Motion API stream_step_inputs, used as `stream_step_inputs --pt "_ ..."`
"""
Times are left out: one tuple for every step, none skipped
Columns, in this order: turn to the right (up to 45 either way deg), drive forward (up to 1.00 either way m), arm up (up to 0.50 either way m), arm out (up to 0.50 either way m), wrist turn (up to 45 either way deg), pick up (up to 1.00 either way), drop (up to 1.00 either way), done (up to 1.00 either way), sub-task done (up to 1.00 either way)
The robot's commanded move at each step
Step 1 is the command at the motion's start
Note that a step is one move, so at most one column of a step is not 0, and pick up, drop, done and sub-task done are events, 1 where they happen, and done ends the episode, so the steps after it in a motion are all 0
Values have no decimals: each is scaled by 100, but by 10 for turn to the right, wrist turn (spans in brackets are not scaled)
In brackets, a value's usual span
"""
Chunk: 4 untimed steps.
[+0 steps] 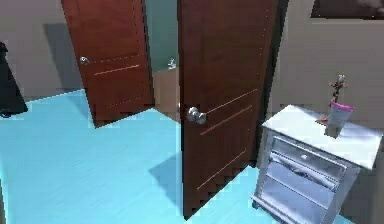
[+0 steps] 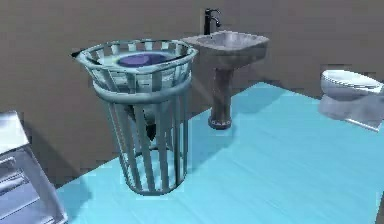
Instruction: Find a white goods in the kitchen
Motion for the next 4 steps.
stream_step_inputs --pt "450 0 0 0 0 0 0 0 0" --pt "0 5 0 0 0 0 0 0 0" --pt "-450 0 0 0 0 0 0 0 0" --pt "-300 0 0 0 0 0 0 0 0"
